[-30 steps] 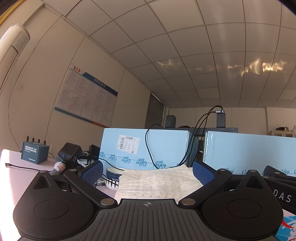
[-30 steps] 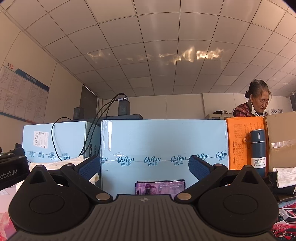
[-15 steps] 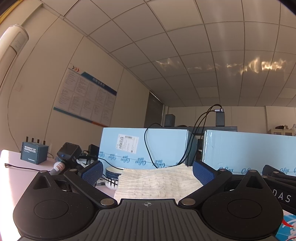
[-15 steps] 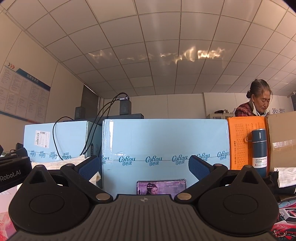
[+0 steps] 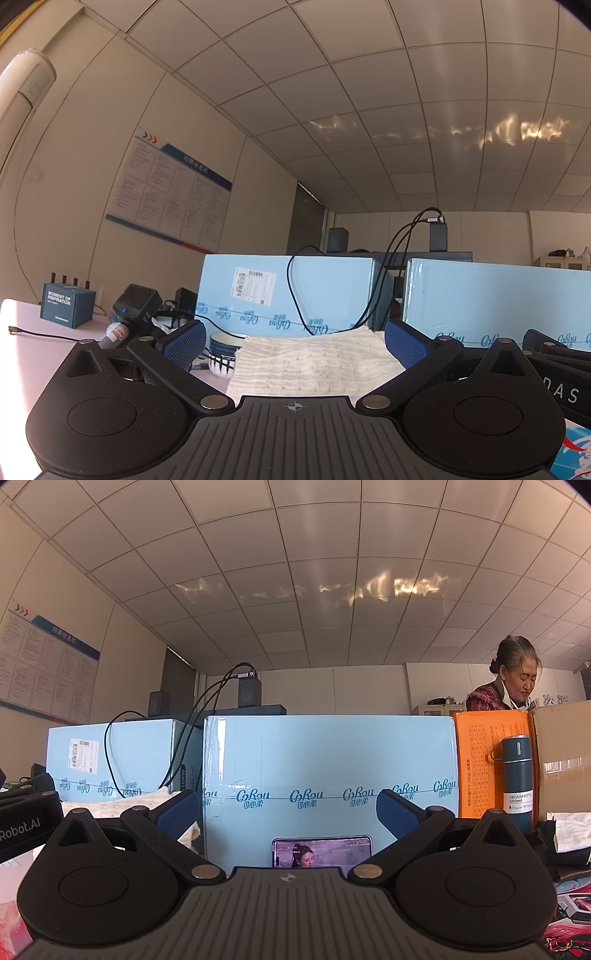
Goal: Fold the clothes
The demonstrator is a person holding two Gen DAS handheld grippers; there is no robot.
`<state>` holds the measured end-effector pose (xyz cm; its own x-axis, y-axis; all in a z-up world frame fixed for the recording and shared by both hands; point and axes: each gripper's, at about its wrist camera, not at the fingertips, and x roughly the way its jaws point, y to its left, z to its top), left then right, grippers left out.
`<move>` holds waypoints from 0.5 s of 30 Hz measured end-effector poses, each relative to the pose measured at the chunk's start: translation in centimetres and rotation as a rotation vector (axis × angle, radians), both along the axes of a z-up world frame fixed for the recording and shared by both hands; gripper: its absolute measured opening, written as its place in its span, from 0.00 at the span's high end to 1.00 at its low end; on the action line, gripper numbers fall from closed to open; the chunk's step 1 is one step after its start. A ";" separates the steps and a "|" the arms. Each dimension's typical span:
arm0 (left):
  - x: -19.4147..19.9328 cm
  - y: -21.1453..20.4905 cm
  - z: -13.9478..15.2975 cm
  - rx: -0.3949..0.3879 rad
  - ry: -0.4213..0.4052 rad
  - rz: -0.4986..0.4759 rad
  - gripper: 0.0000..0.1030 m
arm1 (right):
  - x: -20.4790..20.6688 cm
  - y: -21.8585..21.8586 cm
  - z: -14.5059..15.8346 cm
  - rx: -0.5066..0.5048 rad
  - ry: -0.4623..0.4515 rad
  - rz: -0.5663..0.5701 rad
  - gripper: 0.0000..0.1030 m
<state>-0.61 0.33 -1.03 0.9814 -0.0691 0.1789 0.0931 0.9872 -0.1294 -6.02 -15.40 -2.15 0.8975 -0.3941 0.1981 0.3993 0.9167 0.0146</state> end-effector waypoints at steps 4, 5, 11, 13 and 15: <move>0.0 0.0 0.0 0.001 -0.002 0.000 0.00 | -0.1 0.0 0.0 0.002 -0.004 0.000 0.00; 0.0 0.0 0.0 0.001 -0.002 0.000 0.00 | -0.1 0.0 0.0 0.002 -0.004 0.000 0.00; 0.0 -0.1 0.0 0.002 -0.003 0.001 0.00 | -0.2 0.1 0.0 0.004 -0.007 0.000 0.00; 0.0 -0.1 0.0 0.002 -0.004 0.001 0.00 | -0.1 0.1 0.1 0.006 -0.006 0.000 0.00; 0.0 -0.2 0.0 0.002 -0.005 0.000 0.00 | -0.1 0.1 0.1 0.005 -0.005 0.001 0.00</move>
<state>-0.60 0.16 -1.03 0.9806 -0.0690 0.1834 0.0932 0.9875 -0.1269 -6.16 -15.33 -2.08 0.8966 -0.3945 0.2009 0.3987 0.9168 0.0208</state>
